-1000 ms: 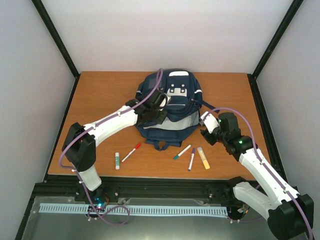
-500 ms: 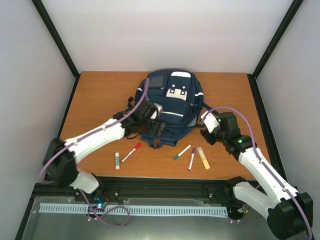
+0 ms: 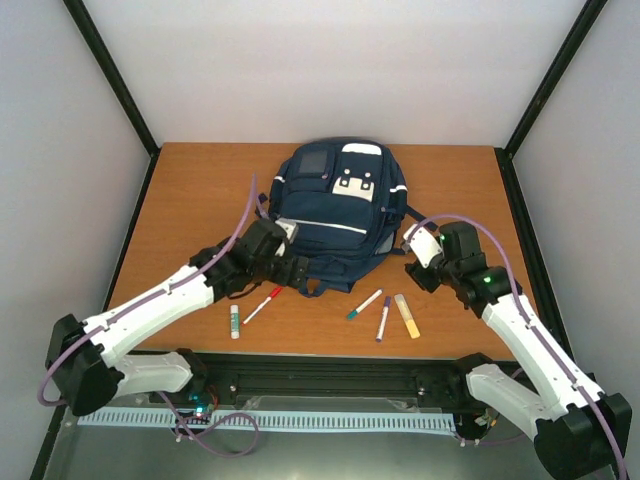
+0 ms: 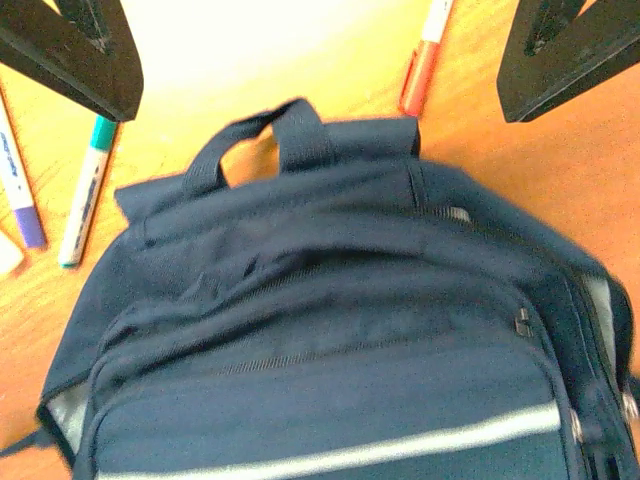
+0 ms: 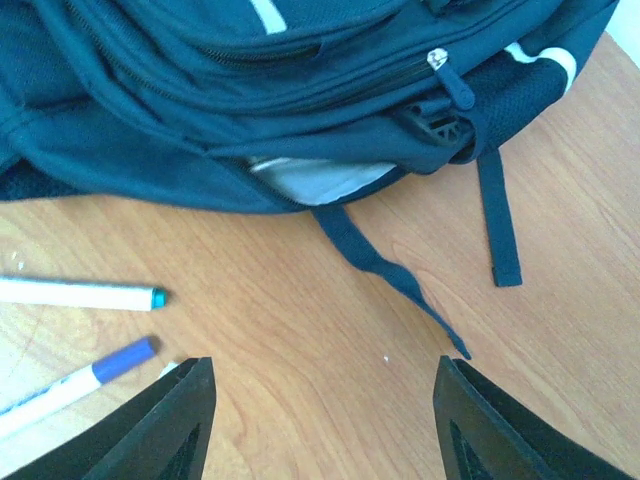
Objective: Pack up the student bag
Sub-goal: Adjust the student bag at the center of the board.
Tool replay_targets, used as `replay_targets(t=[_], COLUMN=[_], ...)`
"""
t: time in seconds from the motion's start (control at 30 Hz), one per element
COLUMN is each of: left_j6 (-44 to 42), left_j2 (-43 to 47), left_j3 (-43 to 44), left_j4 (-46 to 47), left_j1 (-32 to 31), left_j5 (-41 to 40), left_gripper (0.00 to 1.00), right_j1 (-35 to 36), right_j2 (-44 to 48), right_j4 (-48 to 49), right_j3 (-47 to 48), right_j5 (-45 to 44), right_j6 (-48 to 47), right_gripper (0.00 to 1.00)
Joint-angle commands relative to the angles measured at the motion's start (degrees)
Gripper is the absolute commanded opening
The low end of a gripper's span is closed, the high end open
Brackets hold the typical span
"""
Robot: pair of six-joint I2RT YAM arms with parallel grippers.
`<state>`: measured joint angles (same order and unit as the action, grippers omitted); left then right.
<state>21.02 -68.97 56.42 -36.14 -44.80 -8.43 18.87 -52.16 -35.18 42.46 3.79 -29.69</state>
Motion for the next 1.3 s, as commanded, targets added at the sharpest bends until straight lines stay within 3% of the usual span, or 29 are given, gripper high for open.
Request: replay_targets(t=[0.0, 0.2, 0.5, 0.7, 0.9, 1.1, 1.27], left_j6=[5.9, 12.8, 23.3, 24.3, 19.5, 16.6, 19.0], left_j2=[4.6, -0.4, -5.0, -9.1, -10.4, -19.6, -23.1], left_j3=[-4.7, -5.4, -10.0, -8.4, -10.6, -3.8, -4.1], left_j4=[5.6, -0.5, -0.2, 2.4, 19.9, 22.7, 28.8], left_j1=[-0.3, -0.4, -0.2, 0.3, 5.1, 5.1, 4.6], left_j5=[1.6, -7.9, -17.7, -21.4, -8.6, 0.0, 8.1], left_gripper=[1.00, 1.00, 1.00, 1.00, 0.99, 0.89, 0.75], right_j1=[-0.2, -0.2, -0.3, -0.2, -0.2, -0.3, -0.3], right_j2=[0.9, 1.3, -3.8, -4.4, -8.2, -22.3, -36.3], right_j4=[-10.5, -12.7, -10.1, -8.0, -3.2, 4.3, 7.7], right_j3=[1.8, -0.9, -1.4, -2.2, -2.0, 5.4, 13.4], right_j5=[0.7, -1.1, 2.7, 3.5, 1.7, -1.5, -4.1], right_j6=[-4.7, -6.6, -4.0, -3.5, -3.2, -2.3, -0.8], right_gripper=[0.61, 0.61, 0.61, 0.61, 0.60, 0.59, 0.58])
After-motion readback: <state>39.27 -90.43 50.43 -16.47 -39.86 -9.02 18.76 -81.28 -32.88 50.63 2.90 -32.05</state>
